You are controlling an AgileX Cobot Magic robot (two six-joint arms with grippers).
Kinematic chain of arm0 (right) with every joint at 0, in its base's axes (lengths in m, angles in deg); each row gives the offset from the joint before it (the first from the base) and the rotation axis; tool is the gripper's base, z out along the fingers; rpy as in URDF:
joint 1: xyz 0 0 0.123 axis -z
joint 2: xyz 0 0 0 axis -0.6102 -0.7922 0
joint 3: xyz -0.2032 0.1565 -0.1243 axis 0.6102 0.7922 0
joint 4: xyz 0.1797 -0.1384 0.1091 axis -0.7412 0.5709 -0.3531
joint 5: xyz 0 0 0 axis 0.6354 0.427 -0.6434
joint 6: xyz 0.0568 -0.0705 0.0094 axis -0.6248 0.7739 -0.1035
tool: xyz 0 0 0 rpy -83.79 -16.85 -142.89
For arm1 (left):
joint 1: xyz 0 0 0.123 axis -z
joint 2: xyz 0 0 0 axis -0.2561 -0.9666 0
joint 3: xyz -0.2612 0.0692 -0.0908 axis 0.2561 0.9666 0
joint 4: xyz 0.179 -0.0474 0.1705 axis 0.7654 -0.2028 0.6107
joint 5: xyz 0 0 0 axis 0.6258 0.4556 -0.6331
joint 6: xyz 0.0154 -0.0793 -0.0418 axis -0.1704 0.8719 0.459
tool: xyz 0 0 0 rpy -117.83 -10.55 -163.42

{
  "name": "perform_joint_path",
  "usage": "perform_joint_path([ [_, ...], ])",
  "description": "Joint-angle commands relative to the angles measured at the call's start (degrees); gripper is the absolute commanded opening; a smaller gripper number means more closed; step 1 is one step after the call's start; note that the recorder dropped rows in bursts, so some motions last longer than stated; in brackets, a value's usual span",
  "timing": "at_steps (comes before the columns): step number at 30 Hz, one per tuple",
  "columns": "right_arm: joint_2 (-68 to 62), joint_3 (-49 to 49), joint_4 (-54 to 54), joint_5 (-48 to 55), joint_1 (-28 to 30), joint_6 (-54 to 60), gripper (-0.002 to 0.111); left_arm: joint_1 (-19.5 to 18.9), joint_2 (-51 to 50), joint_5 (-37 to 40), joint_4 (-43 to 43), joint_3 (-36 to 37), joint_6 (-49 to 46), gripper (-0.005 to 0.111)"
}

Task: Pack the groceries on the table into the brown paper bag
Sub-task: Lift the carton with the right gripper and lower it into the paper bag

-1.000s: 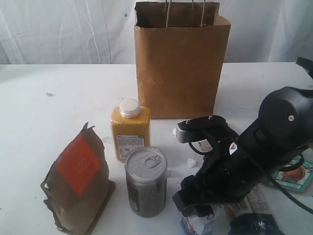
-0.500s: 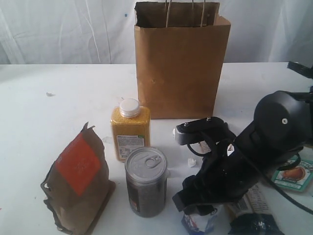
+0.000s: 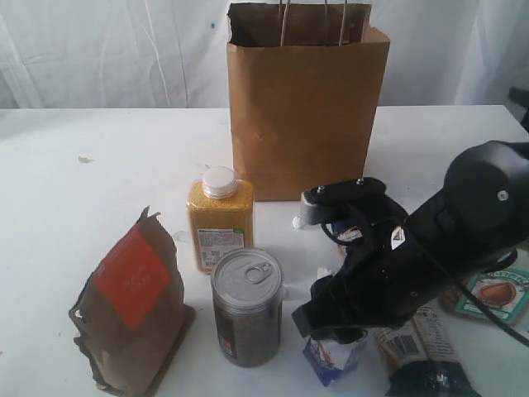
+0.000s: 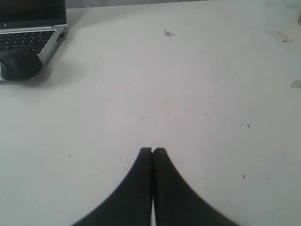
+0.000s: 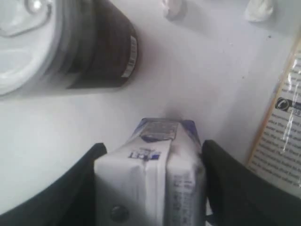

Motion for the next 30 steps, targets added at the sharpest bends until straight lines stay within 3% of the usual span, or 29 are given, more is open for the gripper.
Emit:
perform_joint_path([
  [1,5.6,-0.9,2.2,-0.4,-0.1,-1.0,0.024,0.0,0.3,-0.2,-0.3,0.3,0.0,0.000],
  [11,8.8,-0.9,4.8,-0.7,-0.1,-2.5,0.024,0.0,0.3,-0.2,-0.3,0.3,0.0,0.000],
  [17,14.7,-0.9,4.8,-7.6,-0.1,-5.0,0.024,0.0,0.3,-0.2,-0.3,0.3,0.0,0.000],
  [20,20.2,-1.4,4.8,-14.1,-0.1,-5.6,0.024,0.0,0.3,-0.2,-0.3,0.3,0.0,0.000],
  [30,35.0,-1.4,4.7,-49.7,-0.1,-5.0,0.024,0.4,0.3,-0.2,-0.3,0.3,0.0,0.000],
])
